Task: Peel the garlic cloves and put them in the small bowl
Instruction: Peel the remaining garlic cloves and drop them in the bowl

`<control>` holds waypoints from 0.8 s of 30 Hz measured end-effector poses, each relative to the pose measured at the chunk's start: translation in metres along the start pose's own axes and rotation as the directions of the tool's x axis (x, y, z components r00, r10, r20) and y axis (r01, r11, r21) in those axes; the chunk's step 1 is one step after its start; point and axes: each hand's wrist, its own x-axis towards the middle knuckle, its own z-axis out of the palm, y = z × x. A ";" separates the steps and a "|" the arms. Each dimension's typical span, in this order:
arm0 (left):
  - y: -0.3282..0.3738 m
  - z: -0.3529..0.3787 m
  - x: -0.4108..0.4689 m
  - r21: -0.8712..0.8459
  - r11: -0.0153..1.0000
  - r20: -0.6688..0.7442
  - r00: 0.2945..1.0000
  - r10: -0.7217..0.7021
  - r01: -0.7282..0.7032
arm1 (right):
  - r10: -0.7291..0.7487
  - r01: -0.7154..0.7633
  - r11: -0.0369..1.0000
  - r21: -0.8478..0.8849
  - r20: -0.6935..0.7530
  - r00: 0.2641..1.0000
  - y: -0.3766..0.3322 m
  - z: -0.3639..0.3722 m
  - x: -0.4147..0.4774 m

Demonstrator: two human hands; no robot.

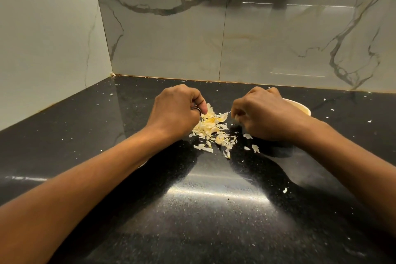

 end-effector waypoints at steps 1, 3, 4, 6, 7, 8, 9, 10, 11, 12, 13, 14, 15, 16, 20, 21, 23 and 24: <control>-0.001 0.001 0.001 -0.004 1.000 0.005 1.000 0.001 -0.001 | 0.000 0.000 1.000 0.008 -0.032 0.999 -0.001 0.000 0.000; -0.003 0.002 0.002 -0.023 1.000 0.020 1.000 0.018 -0.017 | 0.000 0.005 0.999 0.052 -0.102 0.995 -0.002 -0.002 0.001; -0.004 0.002 0.003 -0.038 0.998 0.026 0.999 0.040 -0.039 | 0.000 0.012 0.996 0.092 -0.128 0.992 -0.004 -0.003 0.002; -0.005 0.002 0.003 -0.080 0.993 0.049 0.994 0.093 -0.089 | -0.005 0.038 0.979 0.201 -0.163 0.987 -0.009 -0.005 0.002; -0.004 0.003 0.002 -0.116 0.987 0.063 0.991 0.119 -0.111 | -0.008 0.055 0.964 0.259 -0.179 0.984 -0.012 -0.006 0.001; -0.003 0.003 0.002 -0.160 0.978 0.076 0.987 0.145 -0.132 | -0.009 0.070 0.949 0.309 -0.195 0.981 -0.014 -0.007 0.001; -0.002 0.004 0.001 -0.204 0.968 0.081 0.983 0.163 -0.143 | -0.008 0.081 0.935 0.346 -0.209 0.978 -0.016 -0.008 0.000; -0.002 0.005 0.000 -0.249 0.958 0.083 0.982 0.168 -0.143 | -0.005 0.089 0.922 0.376 -0.218 0.976 -0.017 -0.007 0.000; -0.001 0.005 0.000 -0.287 0.948 0.077 0.983 0.168 -0.139 | 0.003 0.091 0.908 0.408 -0.225 0.974 -0.017 -0.008 0.000; -0.001 0.004 0.000 -0.314 0.939 0.069 0.983 0.168 -0.138 | 0.024 0.083 0.891 0.446 -0.230 0.973 -0.018 -0.008 -0.001; -0.001 0.004 0.000 -0.328 0.934 0.060 0.984 0.168 -0.140 | 0.056 0.068 0.866 0.495 -0.230 0.972 -0.018 -0.008 -0.001; -0.001 0.004 0.001 -0.343 0.929 0.053 0.985 0.165 -0.137 | 0.093 0.045 0.828 0.559 -0.216 0.972 -0.019 -0.009 0.000; -0.002 0.004 0.002 -0.358 0.925 0.049 0.986 0.159 -0.131 | 0.126 0.021 0.771 0.637 -0.184 0.975 -0.020 -0.009 0.000; -0.003 0.004 0.002 -0.371 0.921 0.046 0.988 0.149 -0.121 | 0.146 0.002 0.695 0.719 -0.144 0.979 -0.022 -0.010 -0.001; -0.004 0.002 0.004 -0.426 0.902 0.038 0.994 0.101 -0.076 | 0.165 -0.033 0.368 0.929 -0.030 0.986 -0.023 -0.010 -0.001; -0.004 0.002 0.004 -0.440 0.896 0.043 0.995 0.089 -0.061 | 0.157 -0.036 0.325 0.945 -0.016 0.988 -0.022 -0.010 -0.001; -0.004 0.001 0.004 -0.461 0.887 0.062 0.995 0.075 -0.038 | 0.148 -0.041 0.301 0.953 -0.004 0.989 -0.021 -0.011 -0.001; -0.004 0.001 0.004 -0.468 0.883 0.072 0.995 0.071 -0.029 | 0.153 -0.042 0.311 0.950 -0.006 0.988 -0.020 -0.011 -0.002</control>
